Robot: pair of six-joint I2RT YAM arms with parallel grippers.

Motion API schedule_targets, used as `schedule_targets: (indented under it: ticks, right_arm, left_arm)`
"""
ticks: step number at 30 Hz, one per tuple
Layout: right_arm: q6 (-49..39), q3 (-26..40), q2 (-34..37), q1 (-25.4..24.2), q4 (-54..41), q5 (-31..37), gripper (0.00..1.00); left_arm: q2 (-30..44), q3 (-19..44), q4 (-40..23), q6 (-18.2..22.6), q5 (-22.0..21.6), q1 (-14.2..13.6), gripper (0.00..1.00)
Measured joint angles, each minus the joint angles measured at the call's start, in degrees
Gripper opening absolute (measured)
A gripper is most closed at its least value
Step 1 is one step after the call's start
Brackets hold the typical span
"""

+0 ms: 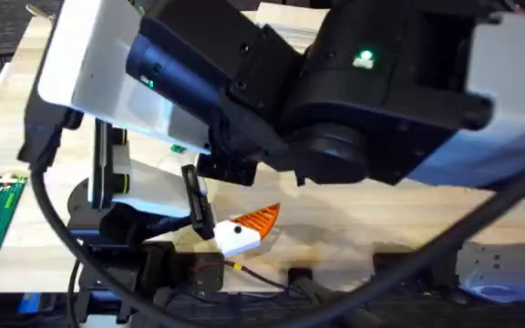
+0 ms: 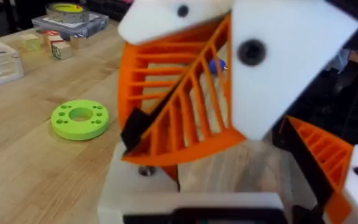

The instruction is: Pick up the gripper from the table and insert it into the empty holder that is missing its gripper. Then pick up a screw, insert it into the mounting hole, and use the screwdriver to tighten it. Finally, clean up the table by picking up the vegetable and placing it into the bucket.

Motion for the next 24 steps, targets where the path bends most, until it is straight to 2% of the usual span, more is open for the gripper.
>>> schedule_targets:
  ticks: [24]
  right_arm:
    - [0.3,0.0,0.5,0.0,-0.3,0.3,0.007]
  left_arm:
    - [0.0,0.0,0.0,0.1,0.0,0.0,0.993]
